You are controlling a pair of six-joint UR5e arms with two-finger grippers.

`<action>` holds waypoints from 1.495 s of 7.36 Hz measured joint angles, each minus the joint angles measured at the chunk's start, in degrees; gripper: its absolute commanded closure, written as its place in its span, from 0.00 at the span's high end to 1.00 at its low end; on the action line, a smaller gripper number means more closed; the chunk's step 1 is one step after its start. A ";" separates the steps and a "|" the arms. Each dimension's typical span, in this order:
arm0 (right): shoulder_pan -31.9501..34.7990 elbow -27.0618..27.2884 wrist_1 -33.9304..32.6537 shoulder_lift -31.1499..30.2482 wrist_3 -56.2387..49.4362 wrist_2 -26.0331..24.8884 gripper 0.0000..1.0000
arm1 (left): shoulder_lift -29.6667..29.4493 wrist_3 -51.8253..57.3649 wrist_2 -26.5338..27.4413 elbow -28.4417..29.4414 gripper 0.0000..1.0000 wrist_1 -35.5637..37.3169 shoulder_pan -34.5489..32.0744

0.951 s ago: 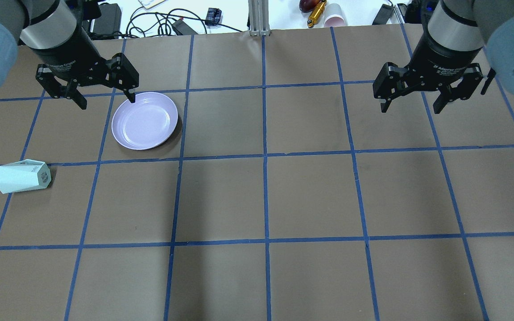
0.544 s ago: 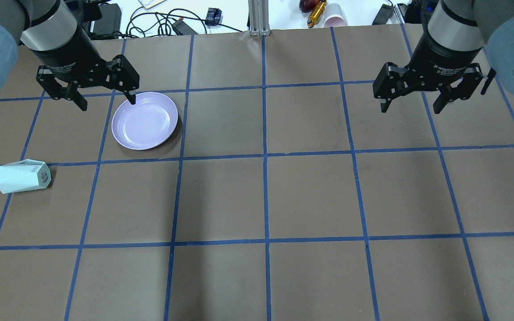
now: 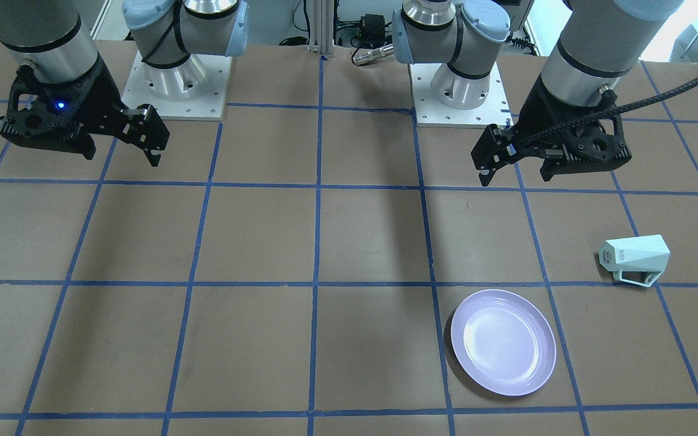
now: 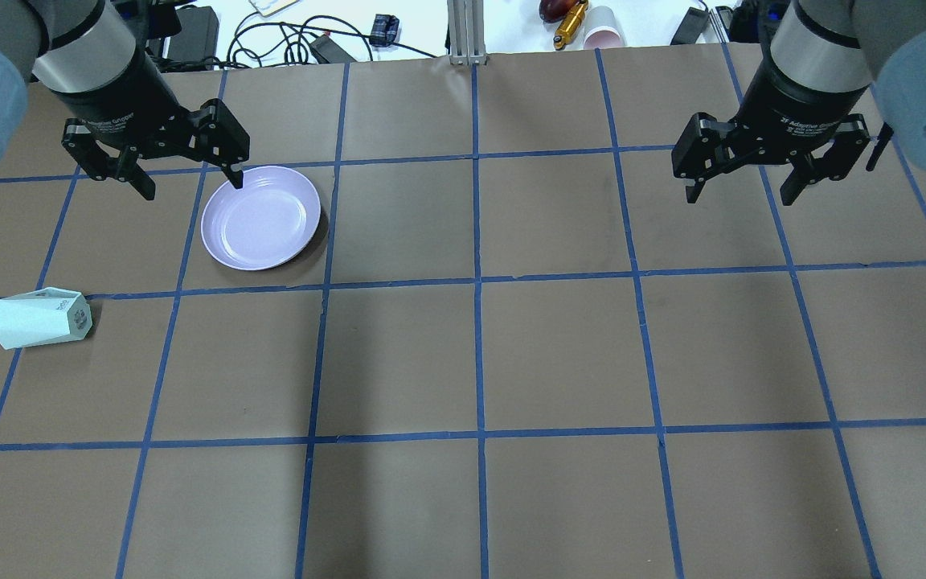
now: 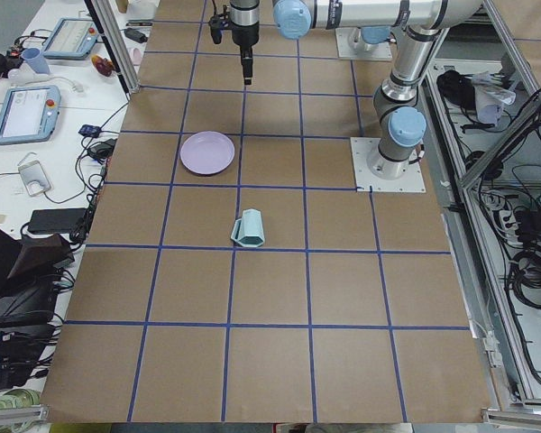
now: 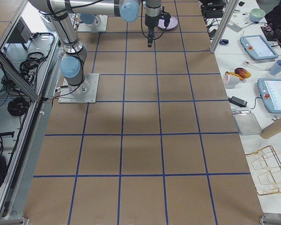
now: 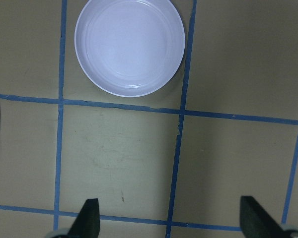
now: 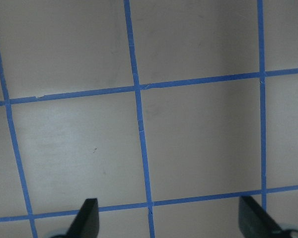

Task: Flip cup and place on plate

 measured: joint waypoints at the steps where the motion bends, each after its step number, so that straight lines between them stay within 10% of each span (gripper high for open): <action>1: 0.00 -0.01 0.00 0.00 0.00 0.00 1.00 | 0.06 -0.02 -0.02 -0.04 1.00 -0.04 0.00; 11: 0.00 -0.01 0.00 0.00 0.00 0.00 1.00 | -0.50 8.07 0.51 0.64 1.00 -1.42 13.04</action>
